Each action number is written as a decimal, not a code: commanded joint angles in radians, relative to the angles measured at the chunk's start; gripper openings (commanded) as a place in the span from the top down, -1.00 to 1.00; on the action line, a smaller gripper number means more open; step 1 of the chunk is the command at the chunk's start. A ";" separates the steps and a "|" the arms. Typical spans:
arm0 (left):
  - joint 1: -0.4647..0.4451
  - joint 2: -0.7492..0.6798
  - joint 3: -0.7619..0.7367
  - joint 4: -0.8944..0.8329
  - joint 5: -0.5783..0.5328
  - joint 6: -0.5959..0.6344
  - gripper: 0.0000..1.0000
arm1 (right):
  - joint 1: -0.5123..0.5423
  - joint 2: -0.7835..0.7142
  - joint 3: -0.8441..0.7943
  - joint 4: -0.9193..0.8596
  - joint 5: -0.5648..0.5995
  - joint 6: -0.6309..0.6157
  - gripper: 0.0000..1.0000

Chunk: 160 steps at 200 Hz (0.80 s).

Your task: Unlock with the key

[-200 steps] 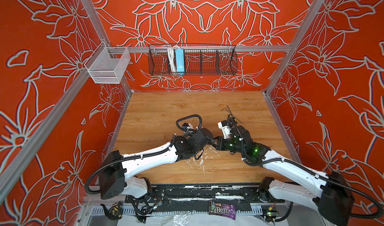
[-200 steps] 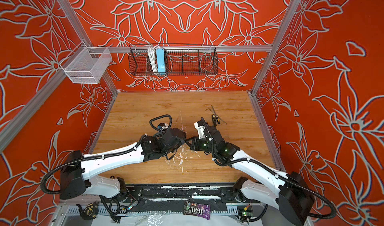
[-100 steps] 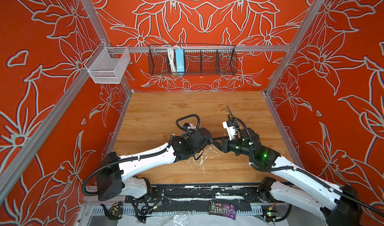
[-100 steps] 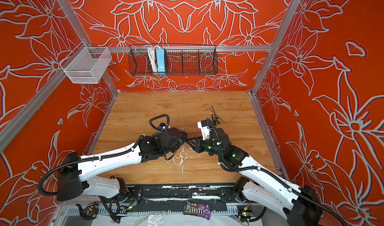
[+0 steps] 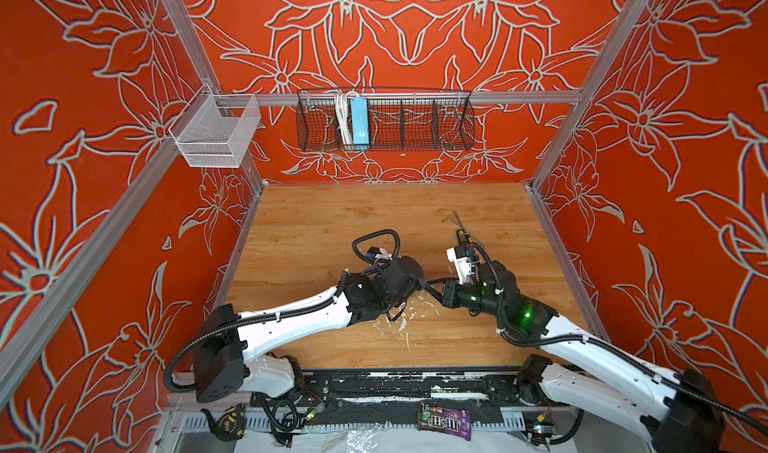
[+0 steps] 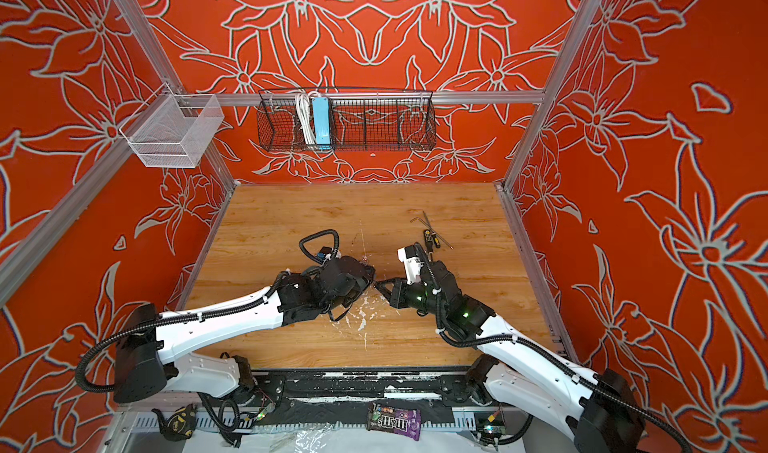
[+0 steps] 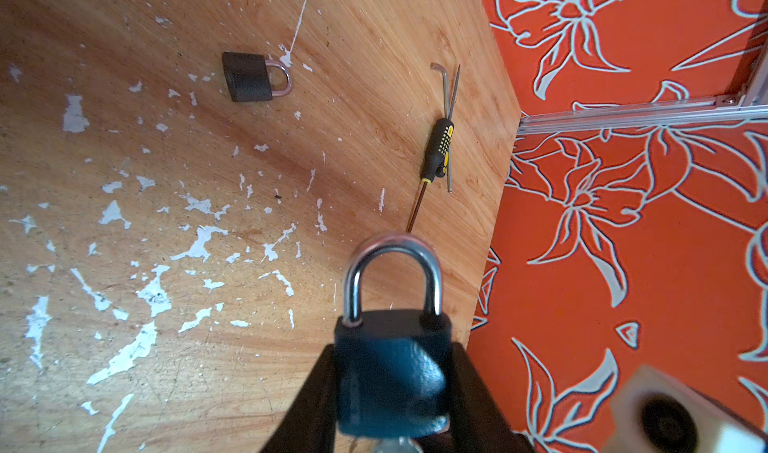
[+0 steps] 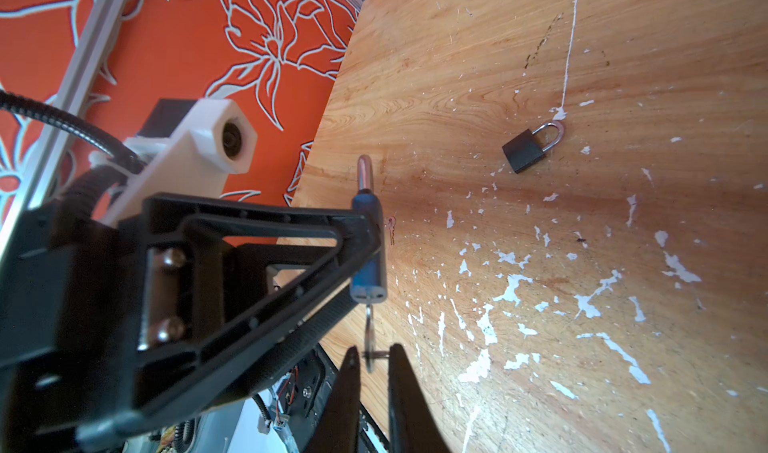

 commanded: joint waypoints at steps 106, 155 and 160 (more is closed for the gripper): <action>0.007 -0.029 0.008 0.027 0.044 0.026 1.00 | 0.003 0.045 0.016 0.058 0.008 -0.034 1.00; -0.007 -0.001 0.034 0.068 0.167 0.024 1.00 | 0.004 0.078 0.056 0.105 0.021 -0.088 1.00; -0.011 0.001 0.039 0.075 0.178 0.025 1.00 | 0.004 0.082 0.059 0.106 0.024 -0.096 1.00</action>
